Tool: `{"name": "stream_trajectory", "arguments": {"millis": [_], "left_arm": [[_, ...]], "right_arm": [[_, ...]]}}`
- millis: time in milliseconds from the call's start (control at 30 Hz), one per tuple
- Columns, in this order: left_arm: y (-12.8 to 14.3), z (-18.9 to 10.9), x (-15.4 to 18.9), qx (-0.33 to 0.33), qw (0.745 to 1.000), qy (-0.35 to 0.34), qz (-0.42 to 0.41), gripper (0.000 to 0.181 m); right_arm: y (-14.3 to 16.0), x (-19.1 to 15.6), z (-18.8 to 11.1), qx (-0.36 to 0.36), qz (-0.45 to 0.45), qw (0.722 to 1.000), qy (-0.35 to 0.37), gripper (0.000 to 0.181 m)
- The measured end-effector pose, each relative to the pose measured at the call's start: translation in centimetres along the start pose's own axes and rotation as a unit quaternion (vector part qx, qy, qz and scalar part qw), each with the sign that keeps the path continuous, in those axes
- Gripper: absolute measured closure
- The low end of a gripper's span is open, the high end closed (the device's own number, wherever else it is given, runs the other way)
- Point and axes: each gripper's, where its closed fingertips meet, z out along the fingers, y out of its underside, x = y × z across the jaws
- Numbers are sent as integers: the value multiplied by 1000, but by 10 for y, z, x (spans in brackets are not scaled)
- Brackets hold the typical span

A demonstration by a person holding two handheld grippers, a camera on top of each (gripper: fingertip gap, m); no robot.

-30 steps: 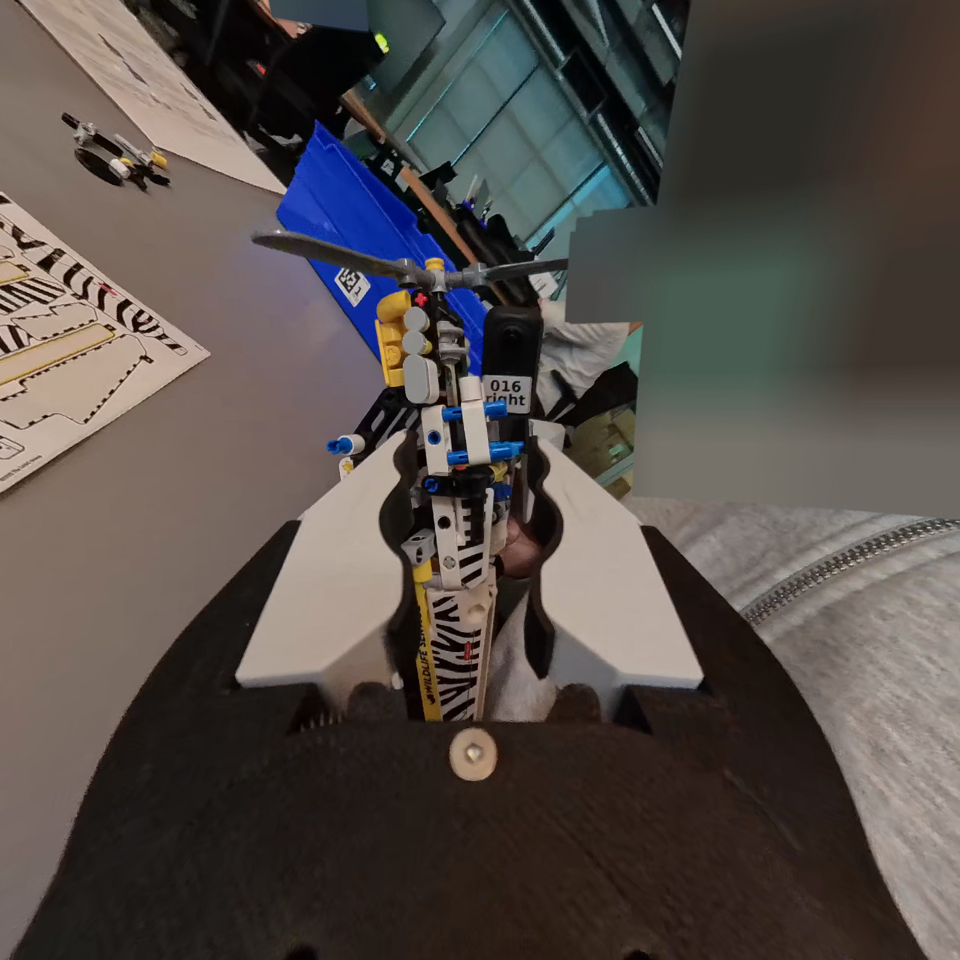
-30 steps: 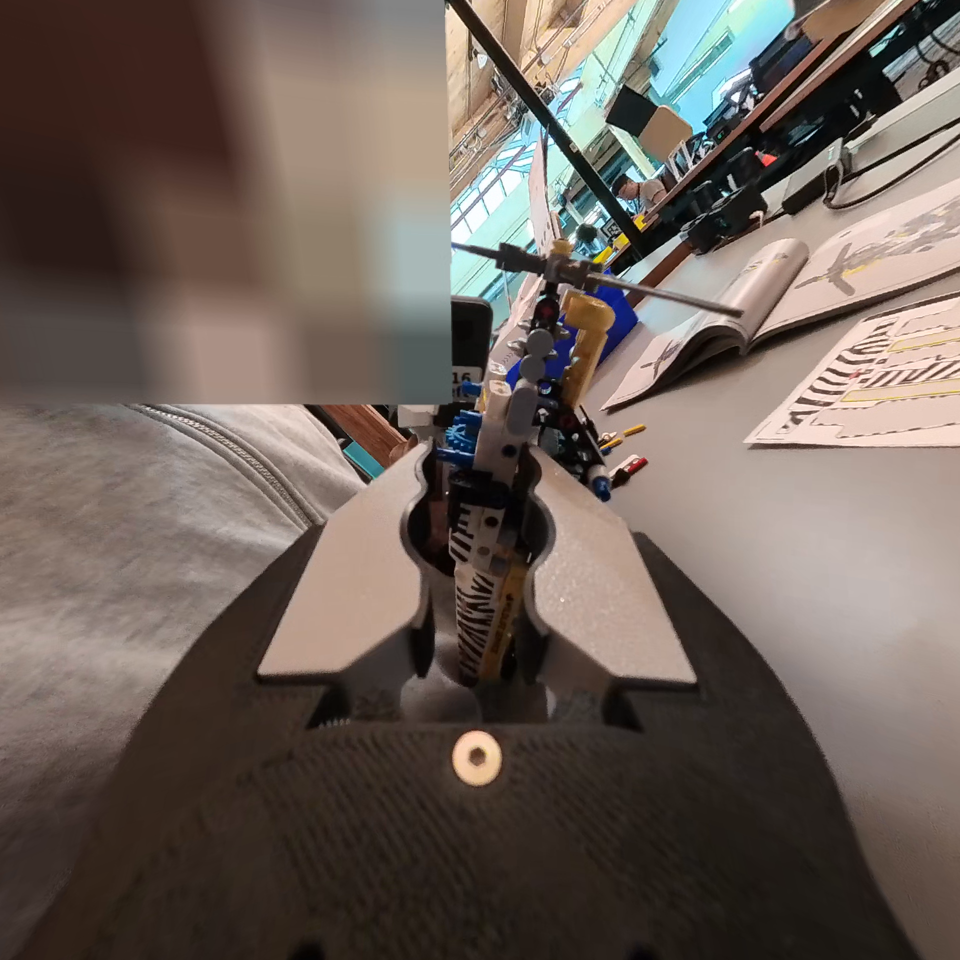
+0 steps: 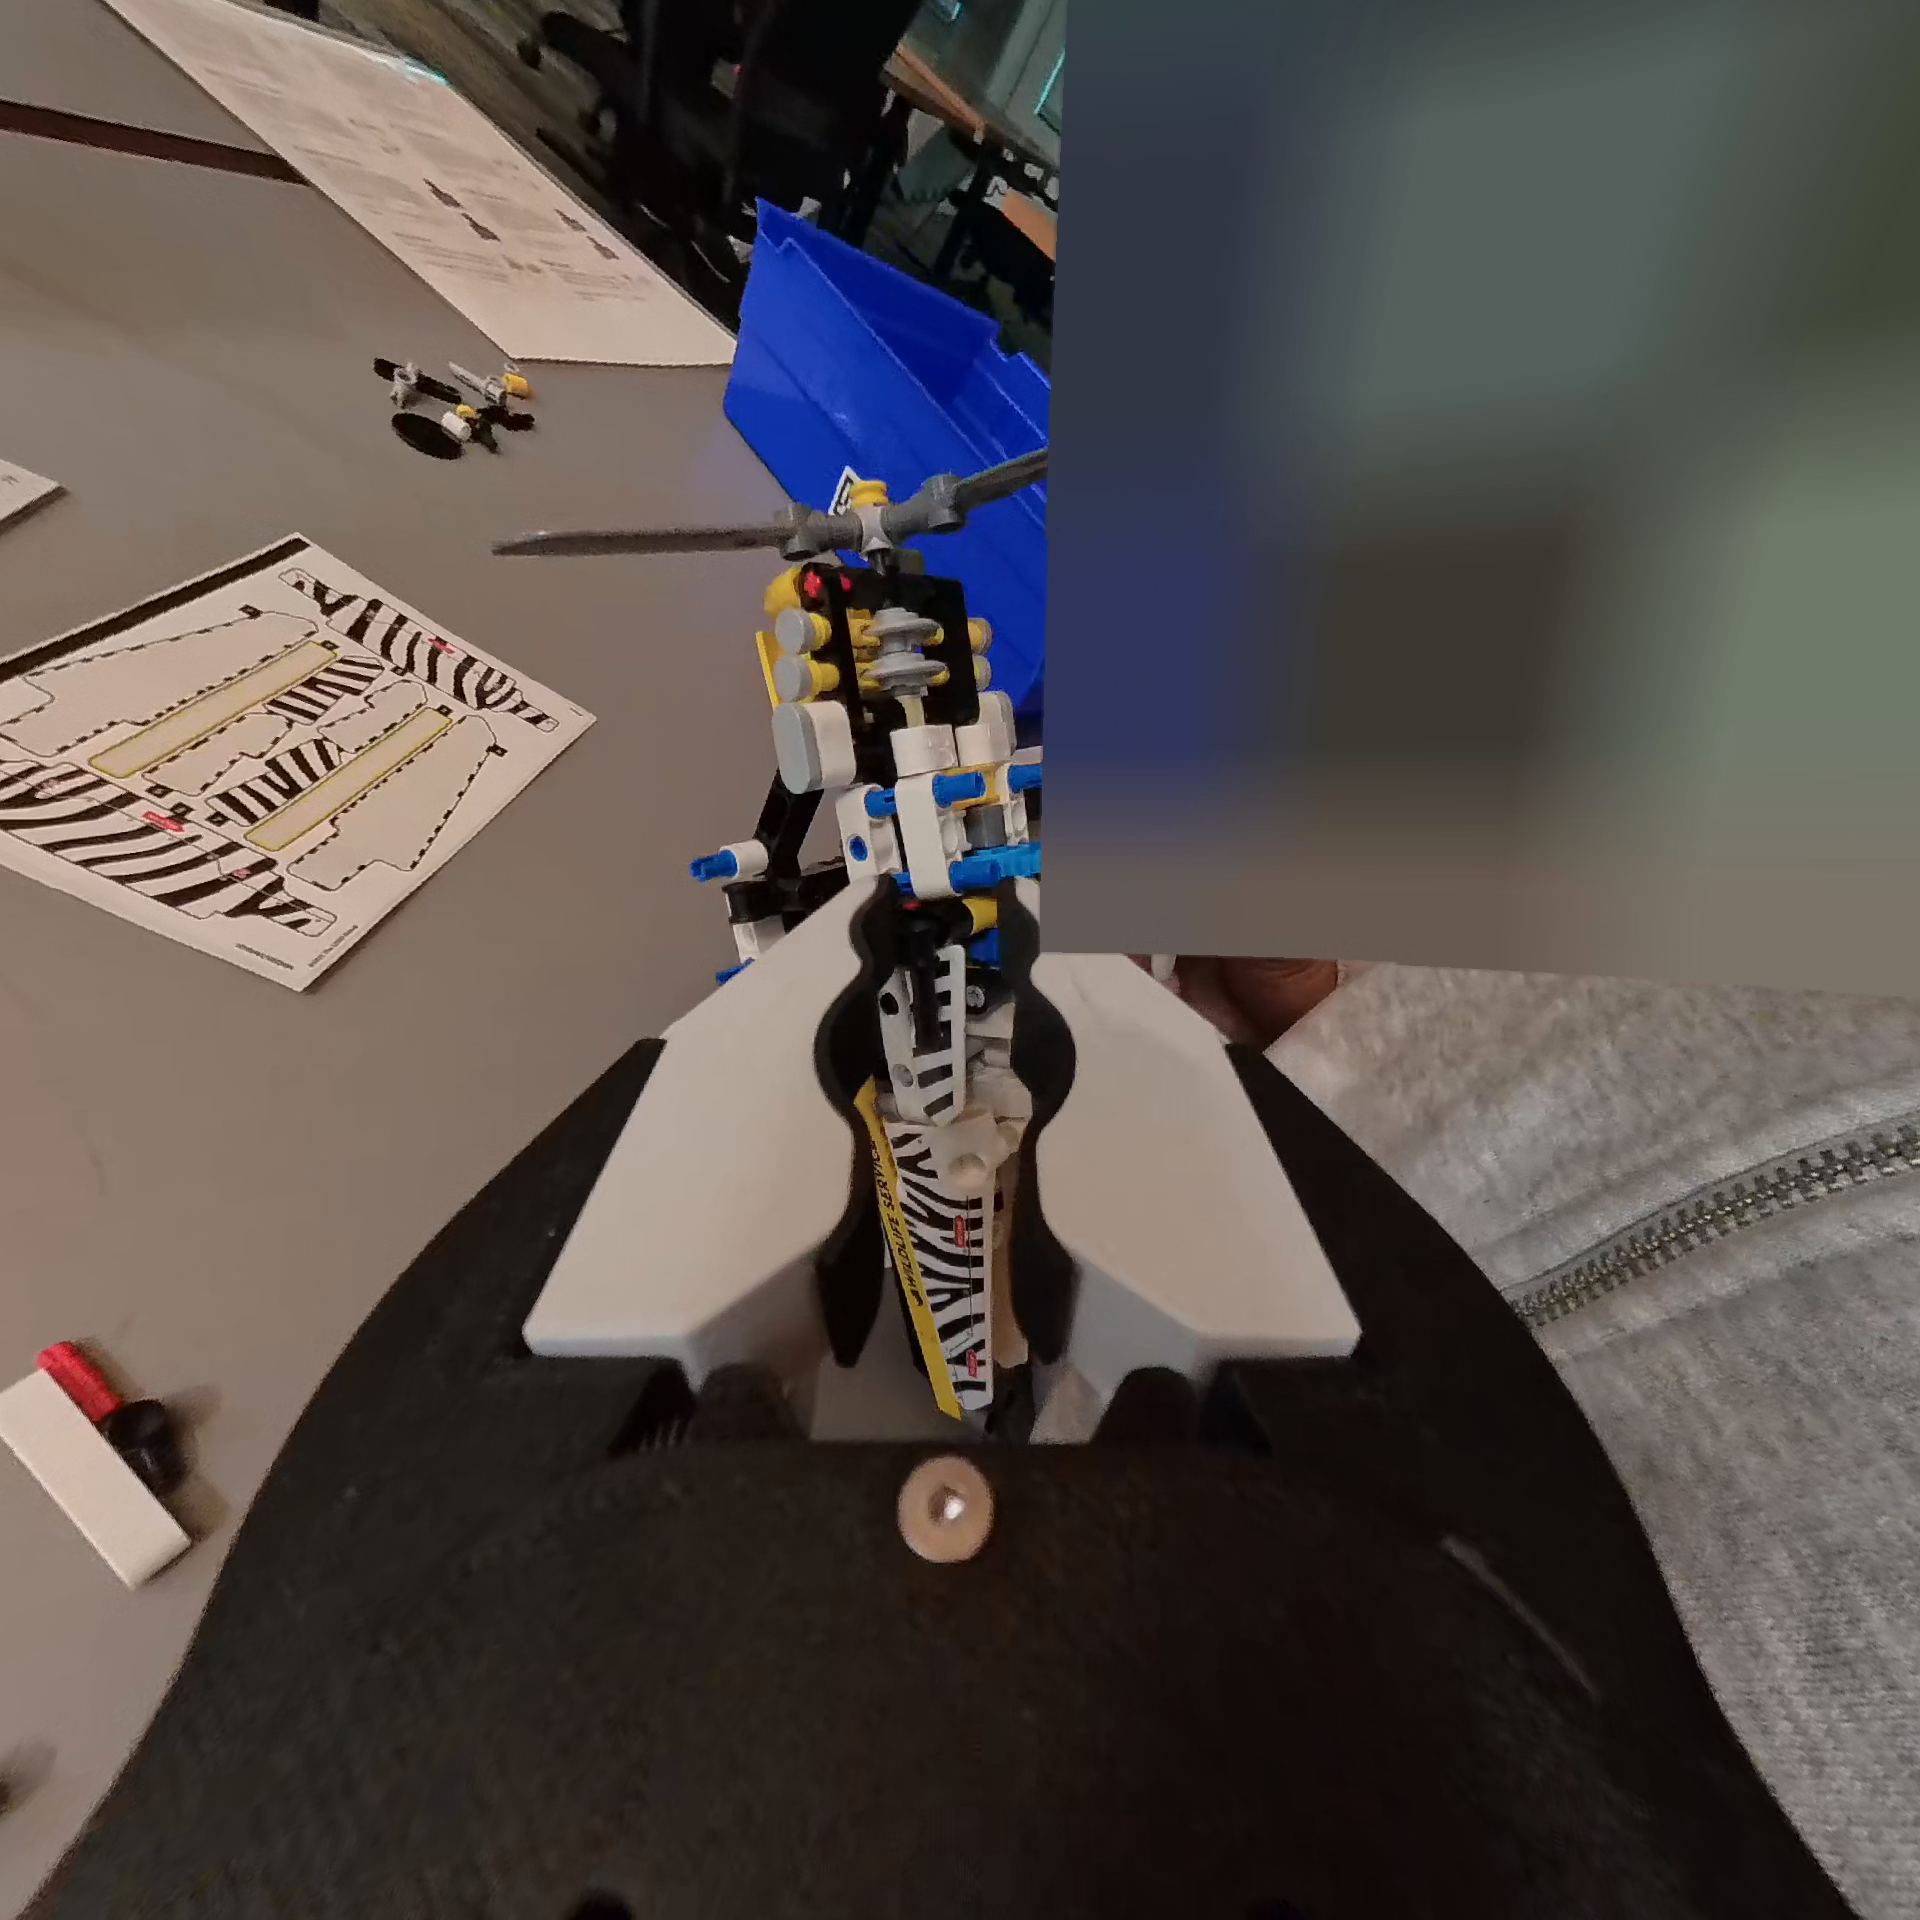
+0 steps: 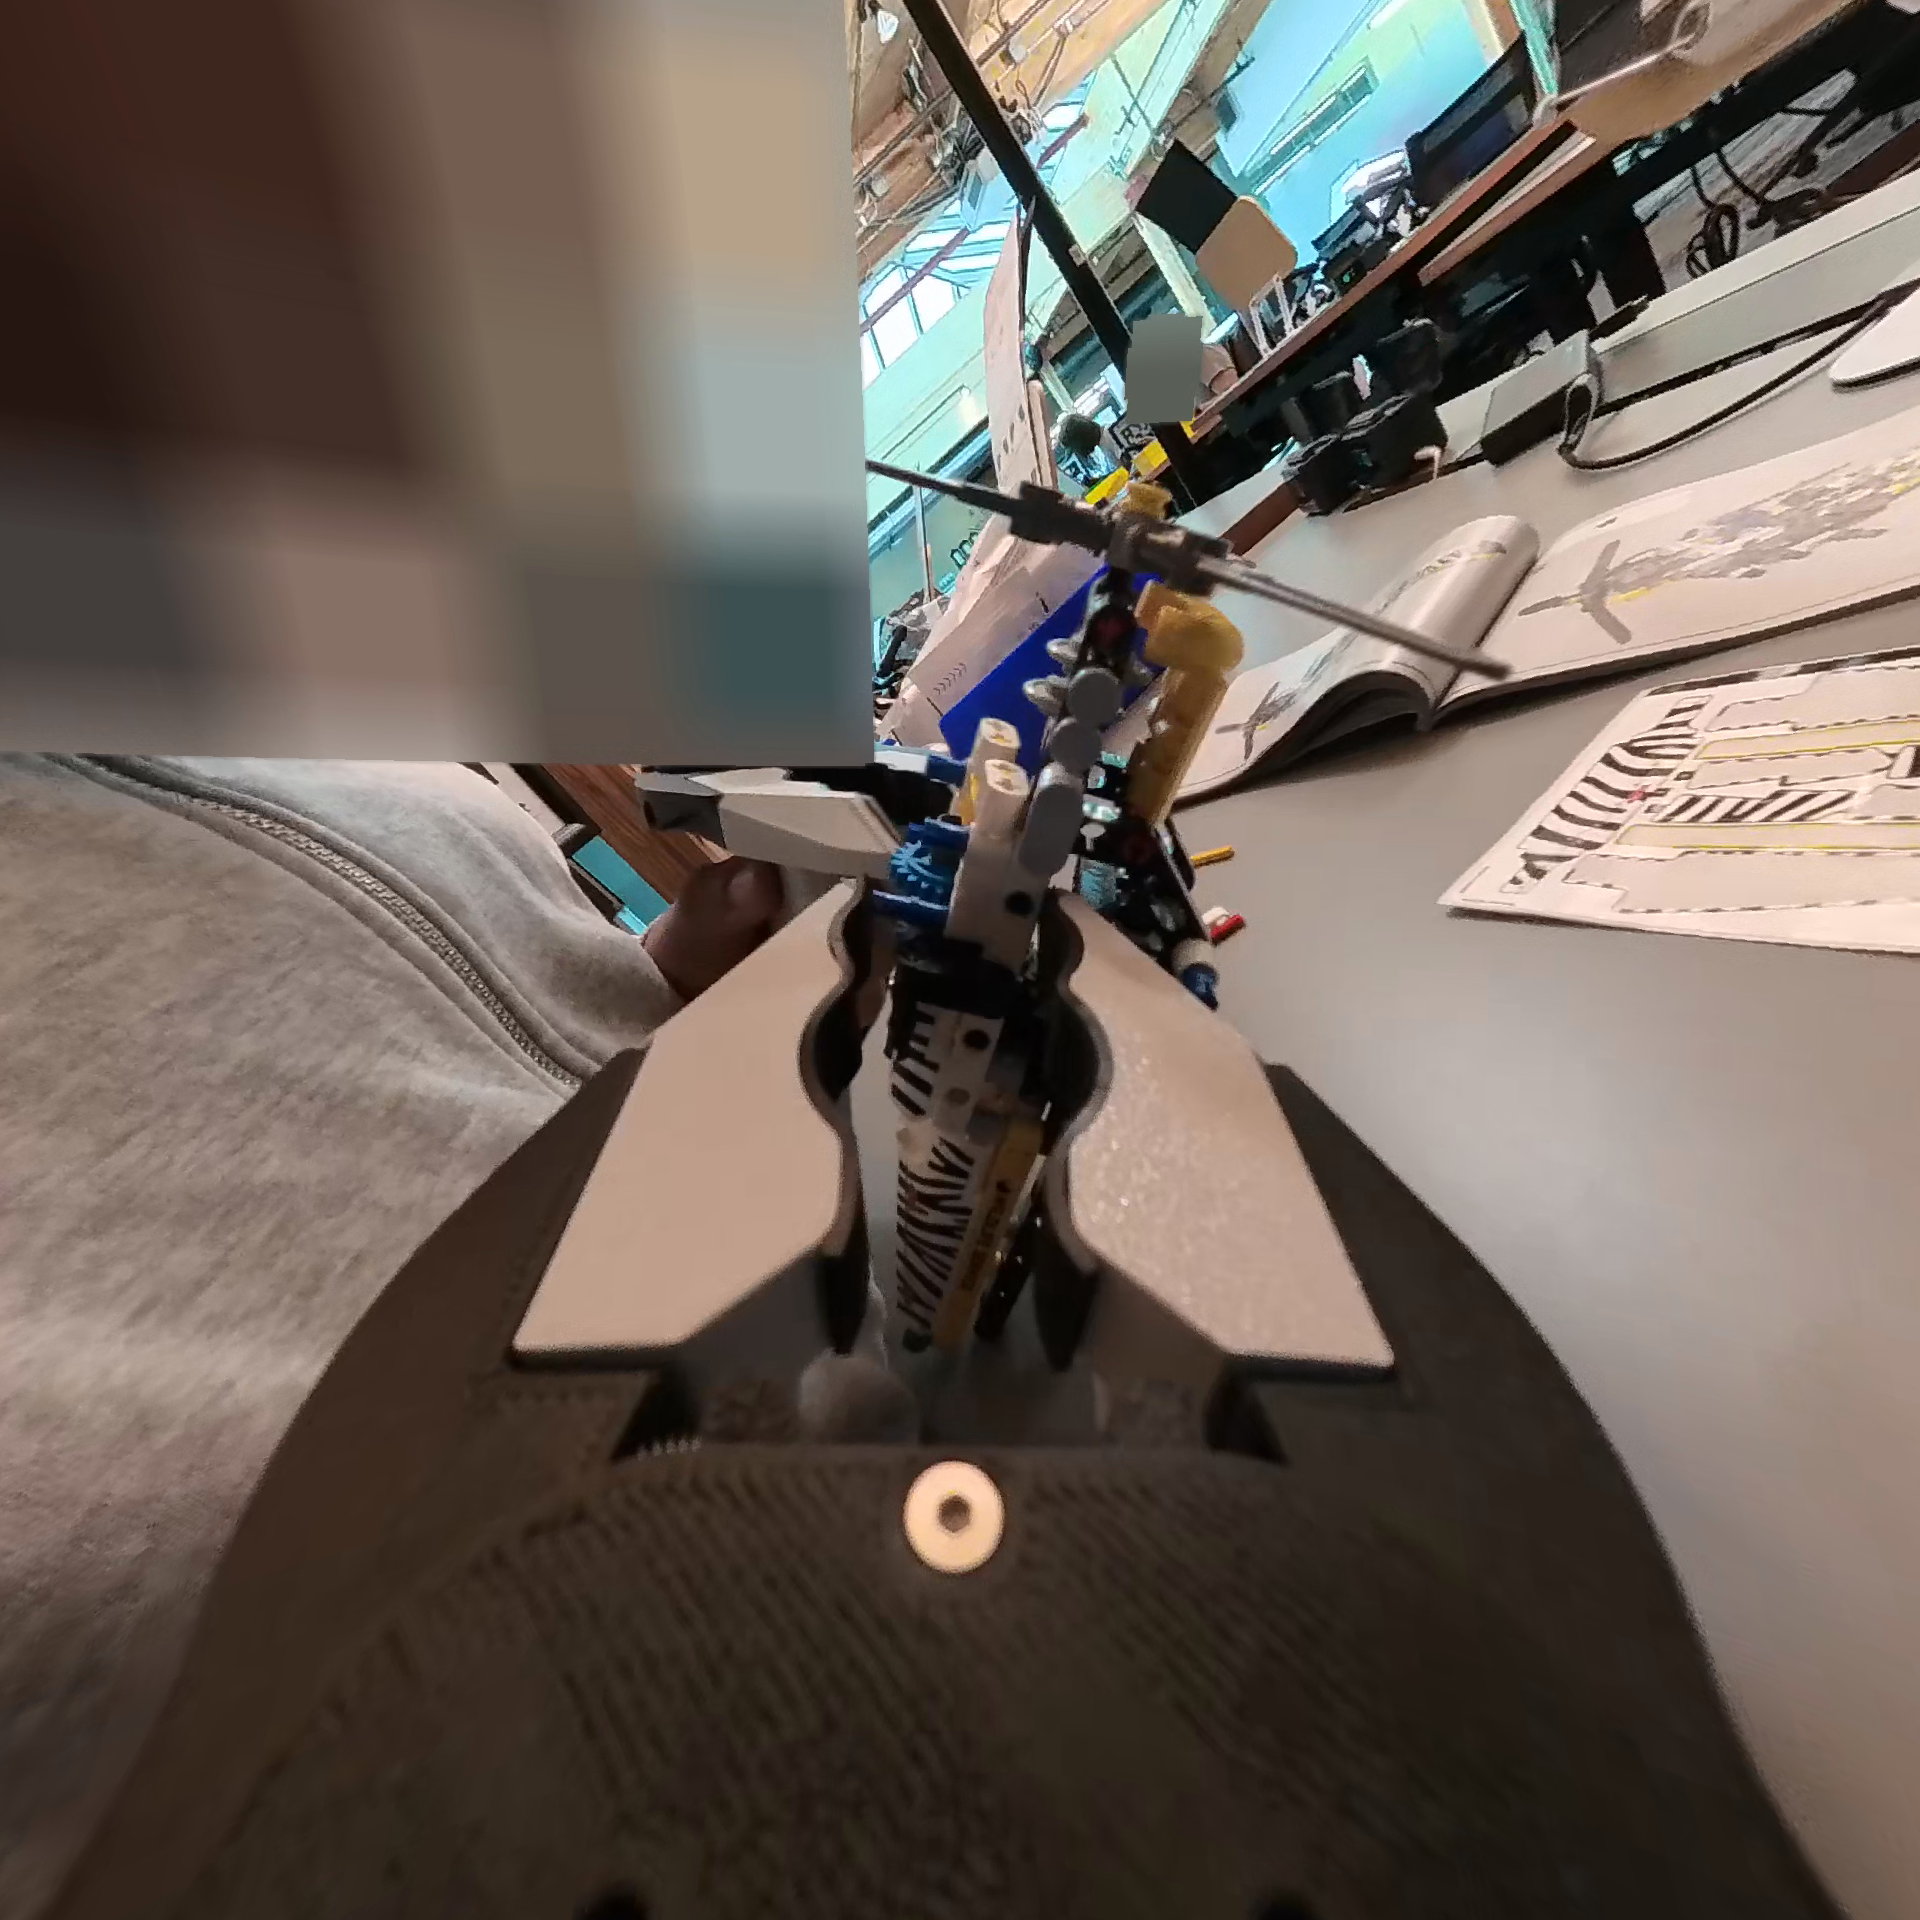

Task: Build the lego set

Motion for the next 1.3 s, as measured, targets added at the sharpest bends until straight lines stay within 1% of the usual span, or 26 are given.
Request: {"name": "stream_trajectory", "arguments": {"millis": [167,400,633,700,867,900,933,1000,1067,1167,1233,1300], "left_arm": [[0,0,0,-1,1000,1,-3,165],[0,1,1,-9,1000,7,-7,167],[1,0,4,-13,999,33,-35,169],[0,0,6,-13,998,43,-44,169],[-2,-1,11,2,988,100,-115,169],[-3,-1,13,4,986,109,-123,177],[-3,0,14,7,985,117,-128,177],[-2,1,13,10,985,112,-127,171],[-5,0,15,18,986,115,-120,155],[-7,-2,7,28,990,89,-106,141],[-3,1,5,15,991,82,-103,140],[1,6,8,5,990,90,-108,140]], "right_arm": [[0,0,0,-6,-5,1000,2,153],[1,0,0,-37,-24,999,18,152],[2,-4,-2,-54,-38,998,4,152],[1,-5,-2,-55,-39,998,-4,152],[-3,-10,-5,-46,-37,998,-26,152],[-5,-11,-6,-36,-29,998,-37,153],[-6,-11,-8,-27,-18,998,-49,153],[-6,-8,-9,-20,-6,998,-54,153],[-4,-5,-9,-22,-7,999,-49,152],[-4,-5,-9,-20,-7,999,-50,152],[-5,-6,-9,-19,-6,998,-52,153],[-4,-6,-8,-20,-6,998,-52,152]]}}
